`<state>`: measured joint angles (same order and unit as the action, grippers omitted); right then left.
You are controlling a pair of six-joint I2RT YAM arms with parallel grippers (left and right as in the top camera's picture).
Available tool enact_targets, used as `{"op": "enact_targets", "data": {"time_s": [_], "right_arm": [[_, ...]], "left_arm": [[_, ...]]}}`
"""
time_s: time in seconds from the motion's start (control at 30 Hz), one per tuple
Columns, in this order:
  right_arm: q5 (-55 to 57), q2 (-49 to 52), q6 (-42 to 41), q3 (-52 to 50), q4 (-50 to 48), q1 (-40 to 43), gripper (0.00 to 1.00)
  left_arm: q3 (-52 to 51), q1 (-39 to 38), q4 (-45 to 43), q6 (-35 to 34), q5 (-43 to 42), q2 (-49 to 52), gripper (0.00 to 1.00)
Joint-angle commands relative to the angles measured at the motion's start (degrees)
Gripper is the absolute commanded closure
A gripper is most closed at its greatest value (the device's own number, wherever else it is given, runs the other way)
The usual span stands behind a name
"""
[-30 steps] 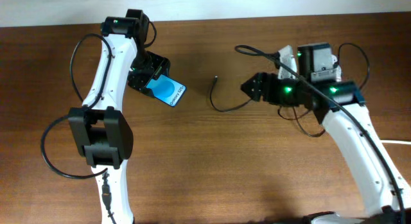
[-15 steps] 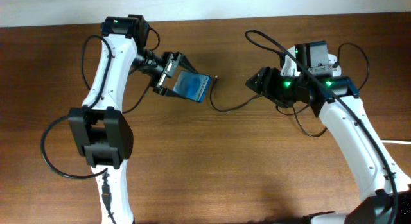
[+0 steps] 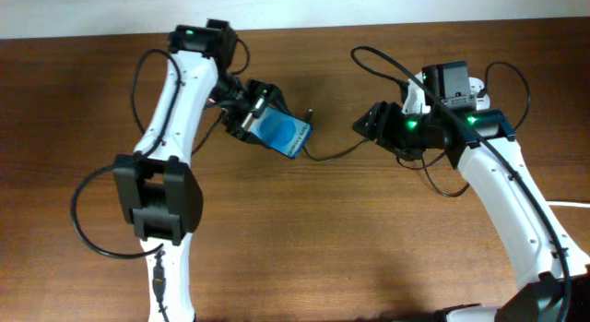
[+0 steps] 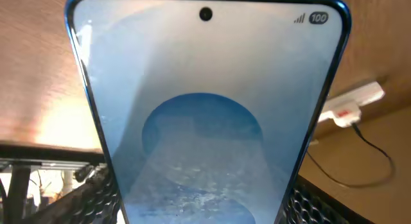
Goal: Plug charger to phone and switch on socket
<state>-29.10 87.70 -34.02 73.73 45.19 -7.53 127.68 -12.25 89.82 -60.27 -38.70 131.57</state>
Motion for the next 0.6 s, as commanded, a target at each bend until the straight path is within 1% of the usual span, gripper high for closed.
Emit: {"op": "enact_targets", "data": {"time_s": [0.0, 0.03, 0.13, 0.27, 0.33, 0.4, 0.43, 0.47, 0.5, 0.57], "right_arm": [[-1.99, 0.22, 0.68, 0.94, -0.94, -2.58, 0.31], [-1.95, 0.22, 0.46, 0.94, -2.01, -3.8, 0.31], [-1.53, 0.72, -4.24, 0.94, -4.09, -6.49, 0.3], [-1.46, 2.69, -8.9, 0.92, -8.72, -10.88, 0.31], [1.55, 4.81, -13.07, 0.92, -9.99, -13.73, 0.31], [2.08, 6.34, -13.27, 0.9, -13.09, -15.63, 0.36], [4.04, 6.84, -13.99, 0.9, -14.29, -16.57, 0.4], [5.7, 7.23, -14.56, 0.9, -14.86, -17.22, 0.41], [6.27, 7.93, -14.53, 0.9, -16.5, -17.62, 0.45], [6.32, 8.94, -14.56, 0.9, -17.16, -17.94, 0.5]], "left_arm": [[1.27, -1.49, -0.72, -6.32, 2.12, -1.95, 1.0], [1.27, -1.49, -0.79, -7.8, 2.56, -1.95, 1.0], [1.27, -1.6, -0.66, -10.95, 2.21, -1.95, 1.0], [1.27, -2.12, -0.7, -11.15, 0.26, -1.95, 1.0], [1.27, -2.12, -0.63, -11.13, -3.06, -1.95, 1.0], [1.27, -2.19, -0.63, -11.13, -3.96, -1.95, 1.0], [1.27, -2.4, -0.63, -11.74, -4.02, -1.95, 1.0], [1.27, -2.62, -0.63, -12.5, -4.79, -1.95, 1.0], [1.27, -2.58, -0.63, -12.61, -7.72, -1.95, 1.0], [1.27, -2.34, -0.63, -12.61, -8.04, -1.95, 1.0]]}}
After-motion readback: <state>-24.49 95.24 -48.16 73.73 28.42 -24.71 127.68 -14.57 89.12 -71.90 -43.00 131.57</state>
